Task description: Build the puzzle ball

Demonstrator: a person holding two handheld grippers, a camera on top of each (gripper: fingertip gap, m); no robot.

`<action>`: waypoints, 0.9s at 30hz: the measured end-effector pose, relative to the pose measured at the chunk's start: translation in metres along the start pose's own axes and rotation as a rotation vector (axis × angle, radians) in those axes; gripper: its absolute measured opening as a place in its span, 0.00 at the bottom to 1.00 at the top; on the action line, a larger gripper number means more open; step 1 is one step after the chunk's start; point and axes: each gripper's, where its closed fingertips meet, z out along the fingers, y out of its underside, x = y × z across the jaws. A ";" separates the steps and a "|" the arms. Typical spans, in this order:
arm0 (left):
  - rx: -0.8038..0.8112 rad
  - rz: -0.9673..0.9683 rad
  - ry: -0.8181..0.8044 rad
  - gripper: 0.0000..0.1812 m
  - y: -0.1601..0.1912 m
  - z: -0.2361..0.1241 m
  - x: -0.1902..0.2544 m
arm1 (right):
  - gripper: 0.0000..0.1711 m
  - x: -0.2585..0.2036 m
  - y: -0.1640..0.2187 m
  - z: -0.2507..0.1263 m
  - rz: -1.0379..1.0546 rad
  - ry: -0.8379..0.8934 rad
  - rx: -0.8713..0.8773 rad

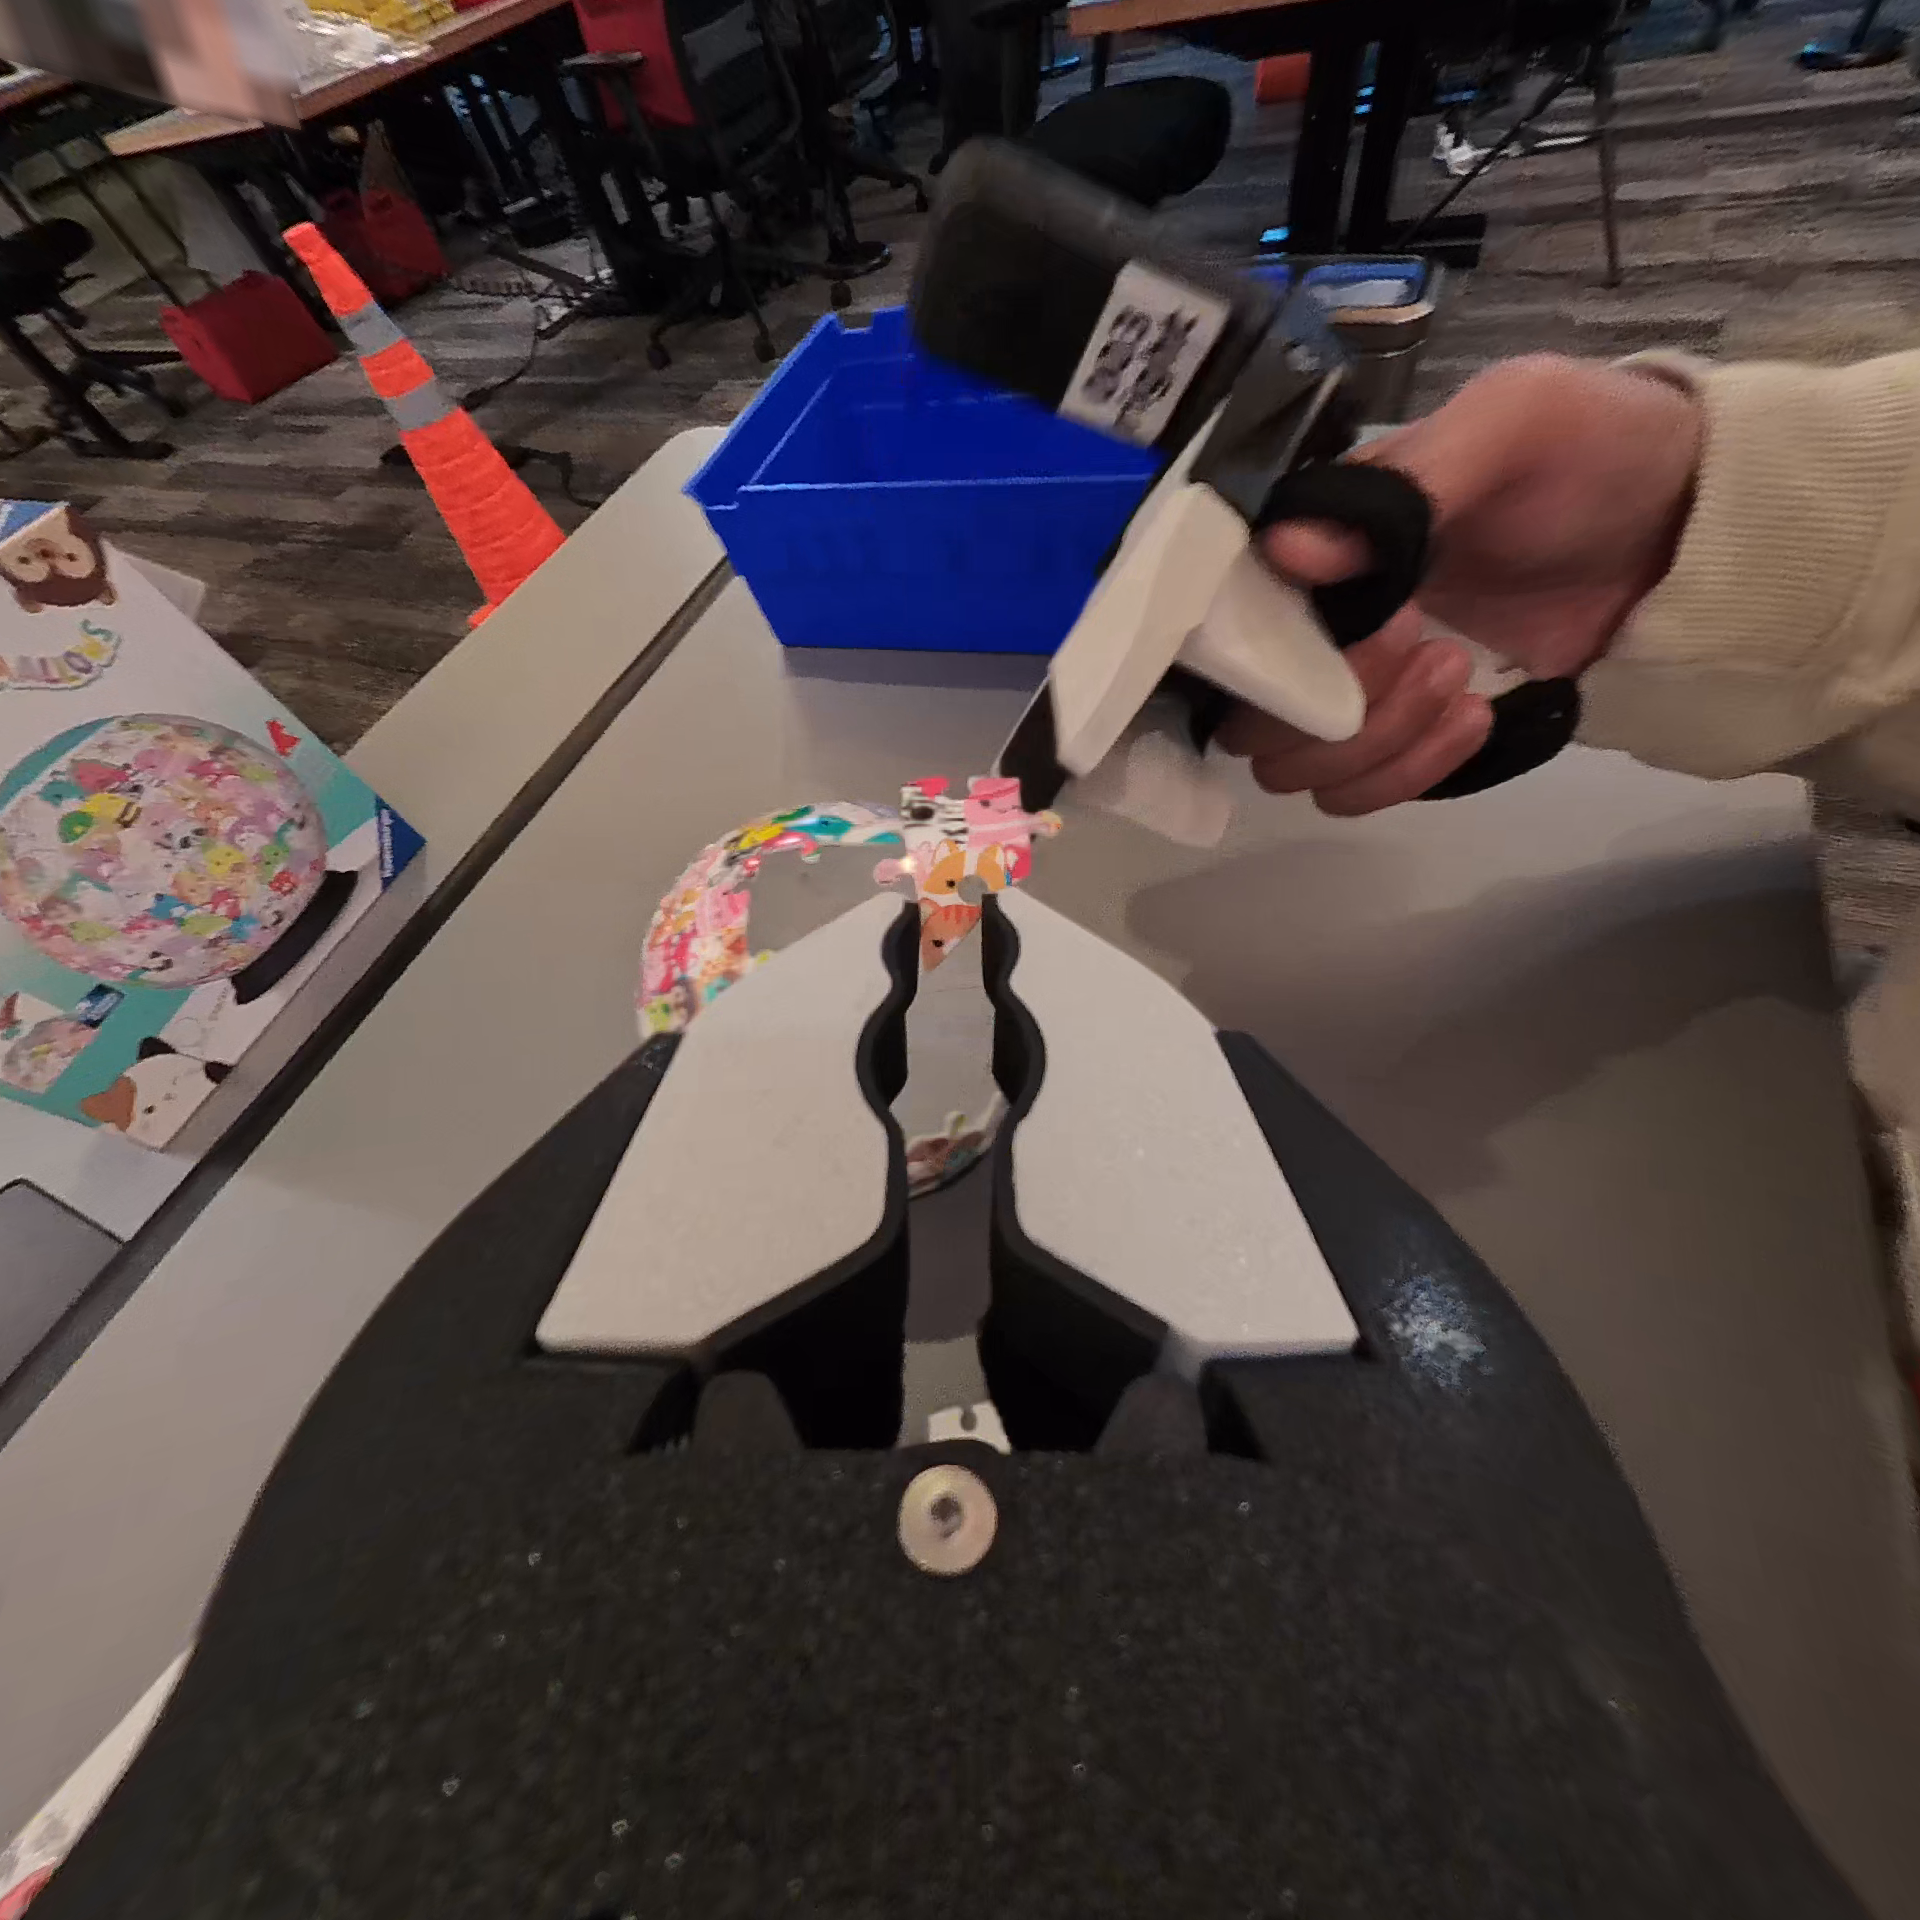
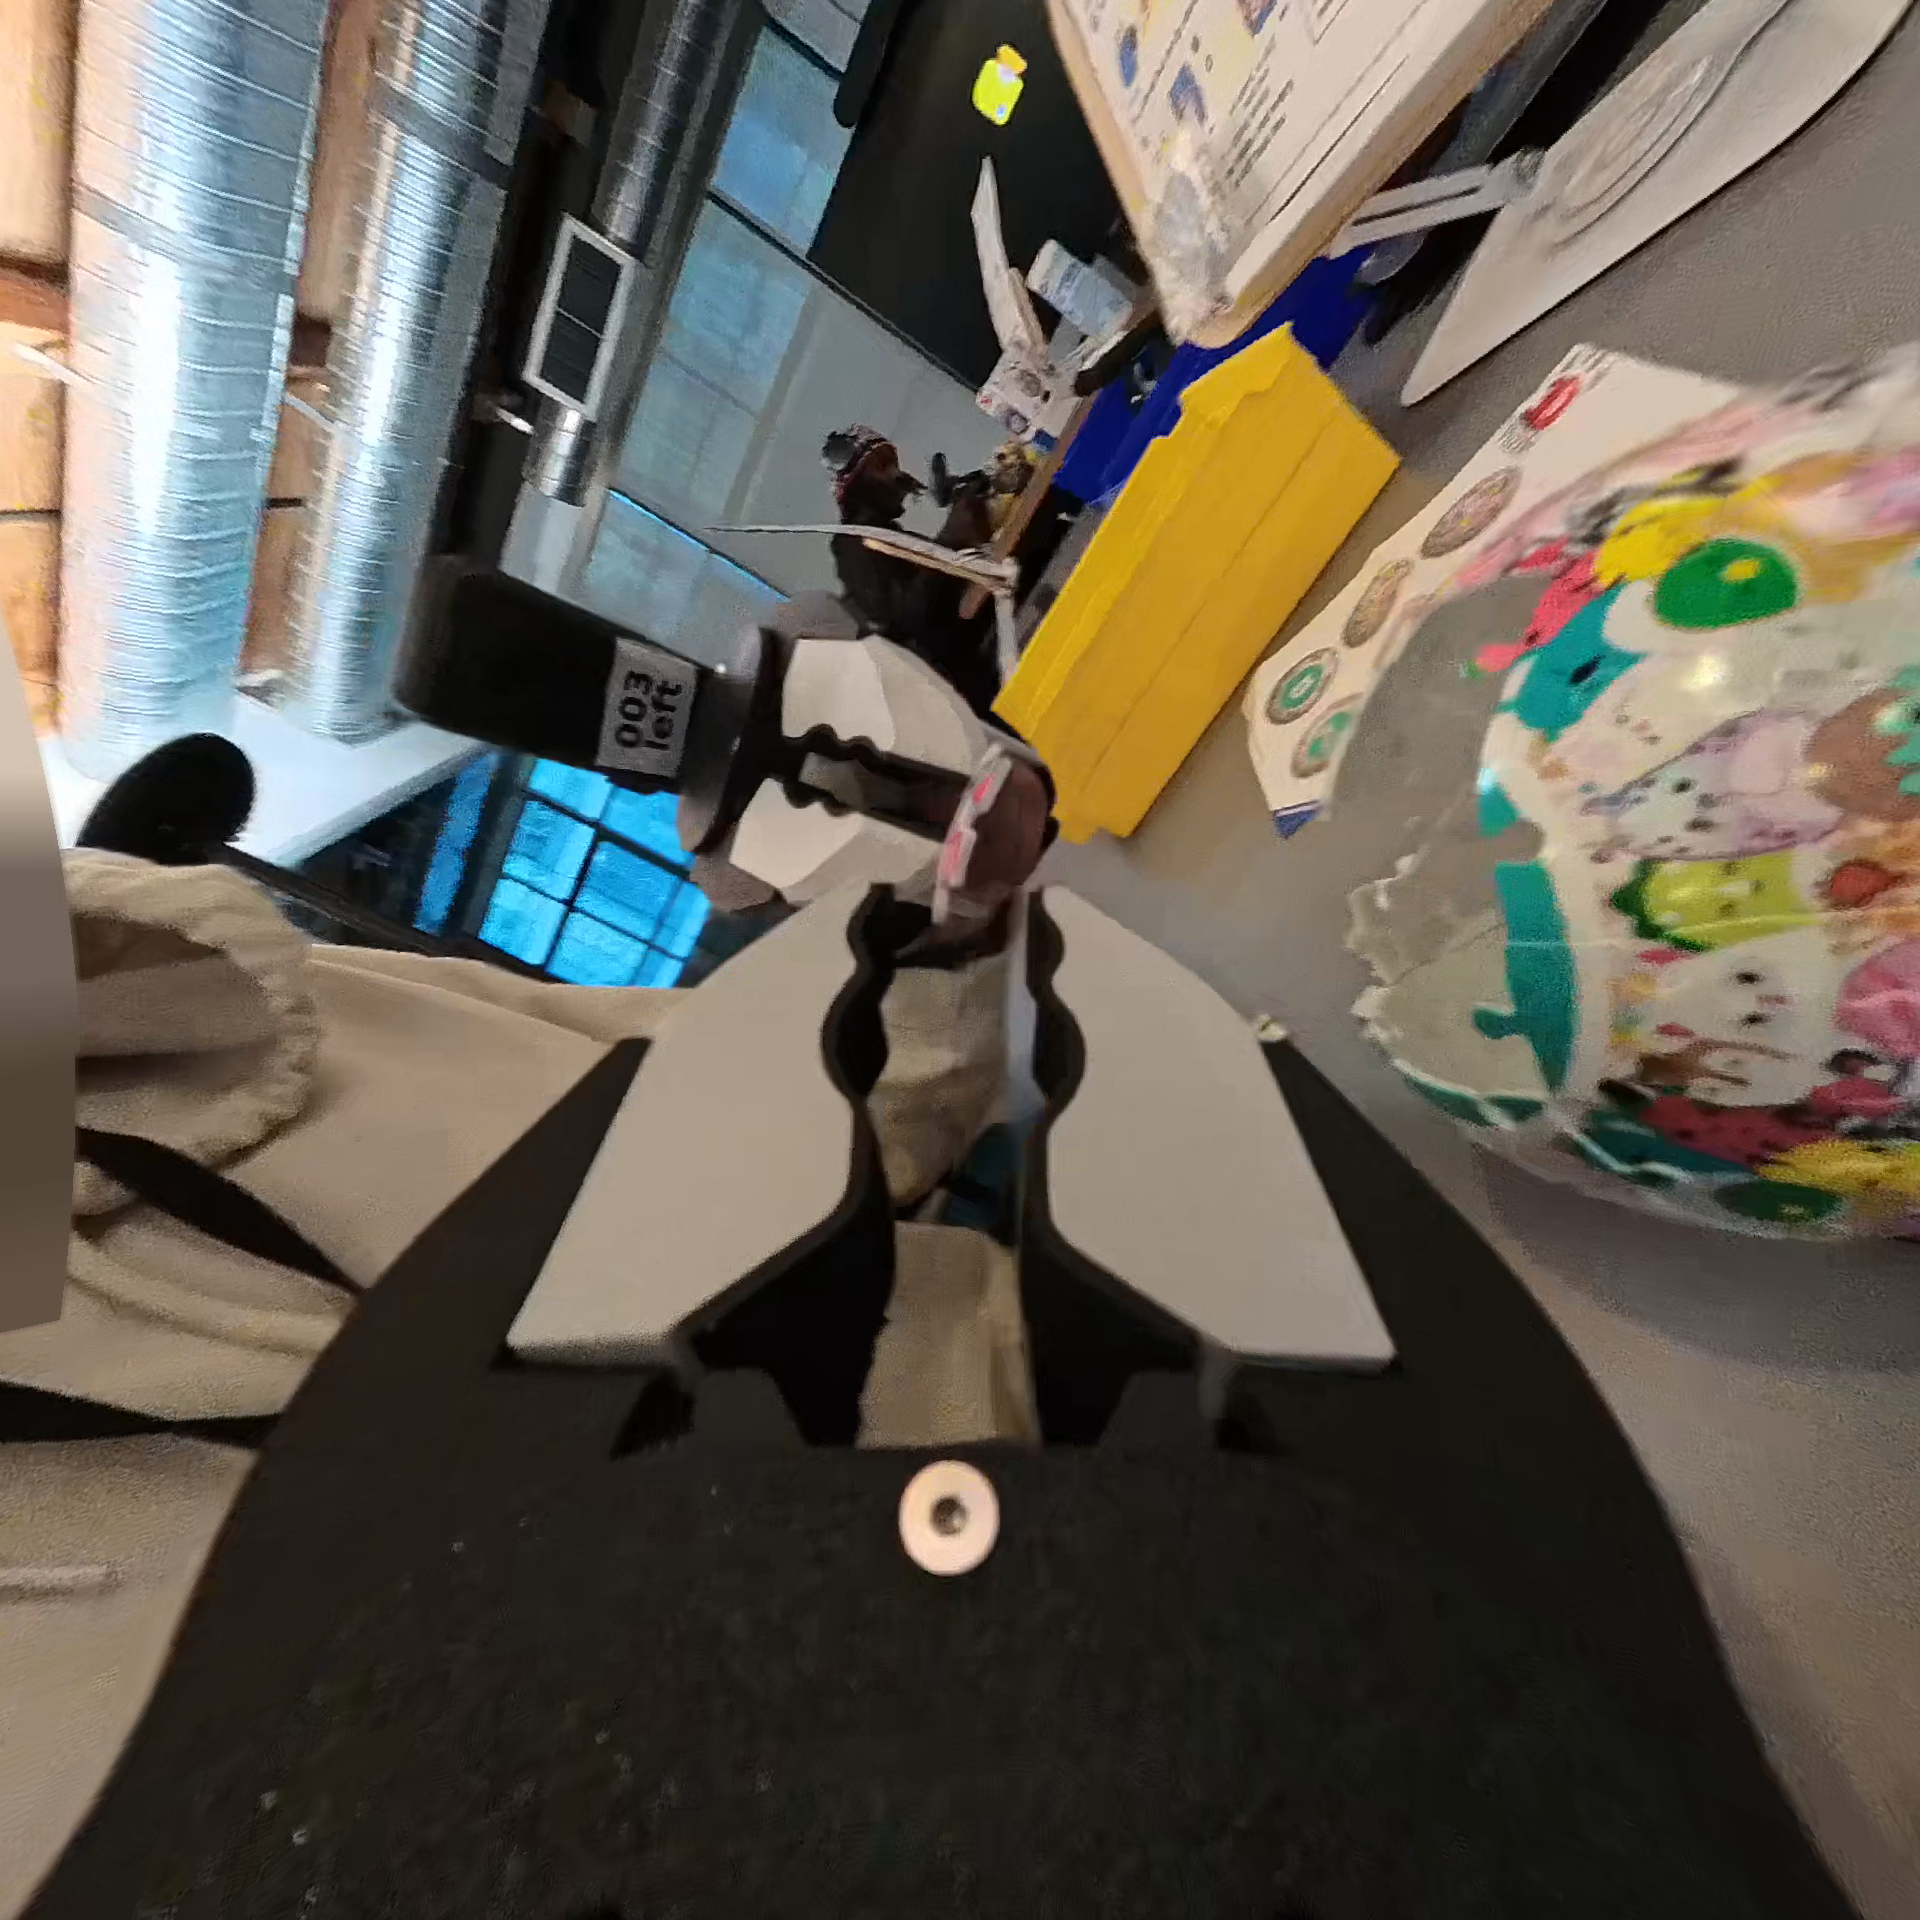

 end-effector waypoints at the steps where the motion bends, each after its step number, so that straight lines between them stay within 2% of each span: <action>1: -0.007 0.002 -0.017 0.06 0.002 0.003 -0.005 | 0.17 0.005 -0.004 -0.005 -0.060 0.065 0.008; 5: -0.053 -0.008 -0.031 0.06 0.010 0.022 -0.023 | 0.22 0.015 -0.021 -0.032 -0.456 0.317 0.013; 8: -0.115 -0.025 -0.040 0.06 0.015 0.032 -0.035 | 0.26 0.031 -0.031 -0.047 -0.926 0.603 -0.062; 11: -0.206 -0.069 -0.043 0.06 0.021 0.038 -0.044 | 0.23 0.047 -0.039 -0.054 -1.390 0.913 -0.189; 14: -0.252 -0.100 -0.027 0.06 0.023 0.041 -0.042 | 0.17 0.044 -0.040 -0.041 -1.685 1.019 -0.169; 17: -0.299 -0.088 -0.033 0.06 0.025 0.040 -0.040 | 0.18 0.044 -0.037 -0.028 -1.748 1.013 -0.146; 21: -0.292 -0.106 0.017 0.06 0.020 0.039 -0.036 | 0.28 0.053 -0.031 -0.019 -1.687 0.974 -0.236; 27: -0.280 -0.098 0.055 0.06 0.024 0.043 -0.042 | 0.30 0.058 -0.035 -0.023 -1.571 0.968 -0.220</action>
